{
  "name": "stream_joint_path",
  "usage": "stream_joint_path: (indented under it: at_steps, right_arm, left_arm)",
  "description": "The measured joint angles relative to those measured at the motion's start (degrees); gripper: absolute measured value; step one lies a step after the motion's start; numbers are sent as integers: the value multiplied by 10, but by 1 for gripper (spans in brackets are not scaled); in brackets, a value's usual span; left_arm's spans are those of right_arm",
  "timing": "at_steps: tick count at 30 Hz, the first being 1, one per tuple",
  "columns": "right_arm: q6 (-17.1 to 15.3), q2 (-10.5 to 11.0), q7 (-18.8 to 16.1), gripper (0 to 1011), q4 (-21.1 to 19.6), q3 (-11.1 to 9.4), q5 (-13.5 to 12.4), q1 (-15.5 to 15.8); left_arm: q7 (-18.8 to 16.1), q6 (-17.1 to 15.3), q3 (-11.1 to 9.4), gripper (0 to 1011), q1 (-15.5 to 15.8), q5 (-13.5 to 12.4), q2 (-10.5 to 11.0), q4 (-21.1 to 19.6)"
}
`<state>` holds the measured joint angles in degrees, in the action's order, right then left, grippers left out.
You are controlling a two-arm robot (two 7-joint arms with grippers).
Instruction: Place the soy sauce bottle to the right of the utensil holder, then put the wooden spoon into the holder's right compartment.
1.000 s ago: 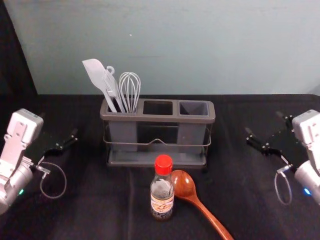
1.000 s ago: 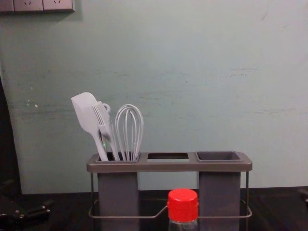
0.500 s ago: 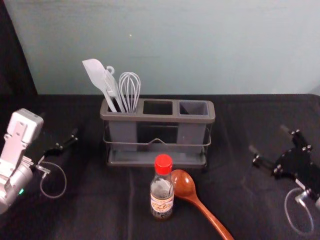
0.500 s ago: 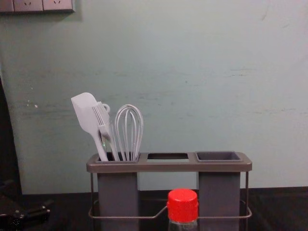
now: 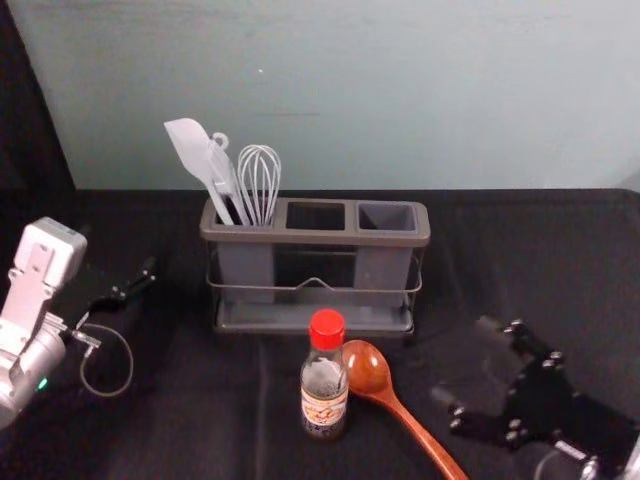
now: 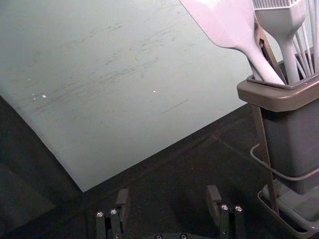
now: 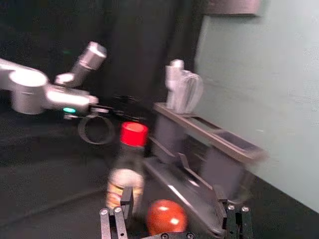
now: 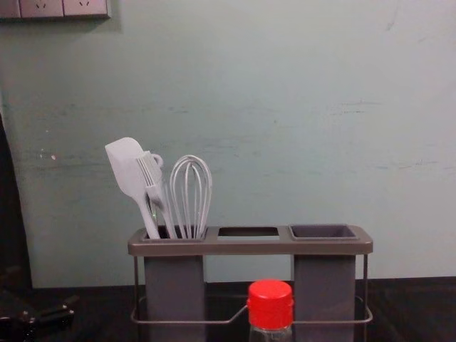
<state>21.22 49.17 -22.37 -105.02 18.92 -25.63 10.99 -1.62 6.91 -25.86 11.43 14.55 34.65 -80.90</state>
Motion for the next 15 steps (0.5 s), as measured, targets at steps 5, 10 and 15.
stream_joint_path:
  at_steps: [5, 10, 15]
  right_arm:
    - [-19, -10, -39, 1002, -4, 20, -10, -23]
    - [-51, -31, -69, 1002, -6, 39, -12, -55]
    - [-76, -51, -86, 1003, 0, 52, -11, -81]
  left_arm:
    - [0, 0, 0, 1011, 0, 0, 0, 0]
    - [0, 0, 0, 1011, 0, 0, 0, 0]
    - [0, 0, 0, 1012, 0, 0, 0, 0]
